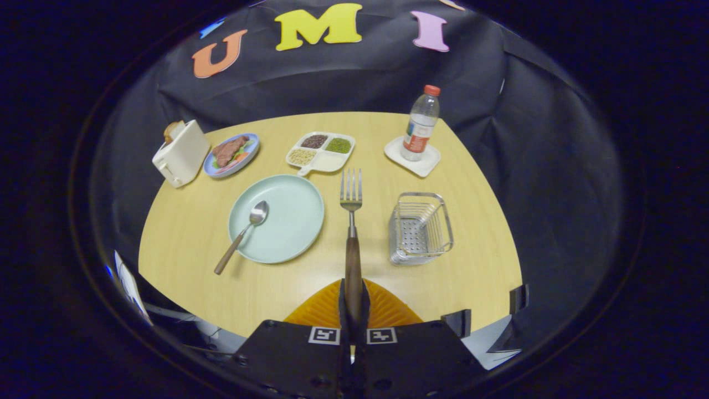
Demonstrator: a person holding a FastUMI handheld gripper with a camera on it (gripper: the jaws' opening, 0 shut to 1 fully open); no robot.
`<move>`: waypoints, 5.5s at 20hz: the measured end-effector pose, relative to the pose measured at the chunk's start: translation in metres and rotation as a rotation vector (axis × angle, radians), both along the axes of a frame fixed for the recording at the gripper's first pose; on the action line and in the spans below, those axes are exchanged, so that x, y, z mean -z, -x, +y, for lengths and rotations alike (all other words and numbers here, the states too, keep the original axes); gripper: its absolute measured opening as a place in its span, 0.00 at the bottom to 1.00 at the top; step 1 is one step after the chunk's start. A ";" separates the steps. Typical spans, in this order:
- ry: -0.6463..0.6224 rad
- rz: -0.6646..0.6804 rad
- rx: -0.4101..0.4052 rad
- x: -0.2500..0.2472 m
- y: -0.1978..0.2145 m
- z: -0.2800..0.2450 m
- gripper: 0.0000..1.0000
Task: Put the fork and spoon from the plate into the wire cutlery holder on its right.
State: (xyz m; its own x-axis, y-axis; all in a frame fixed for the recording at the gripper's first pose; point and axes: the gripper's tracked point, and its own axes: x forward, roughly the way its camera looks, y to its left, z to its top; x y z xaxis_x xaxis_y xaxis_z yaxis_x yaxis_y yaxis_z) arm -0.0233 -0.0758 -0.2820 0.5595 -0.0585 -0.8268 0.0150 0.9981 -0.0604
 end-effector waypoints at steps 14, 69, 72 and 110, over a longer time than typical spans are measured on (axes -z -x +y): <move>0.007 0.028 0.076 0.009 -0.001 -0.059 0.04; -0.042 0.207 0.187 0.131 -0.024 0.233 0.80; -0.038 0.198 0.167 0.133 -0.030 0.237 0.74; 0.002 -0.012 -0.007 -0.027 0.008 -0.004 0.01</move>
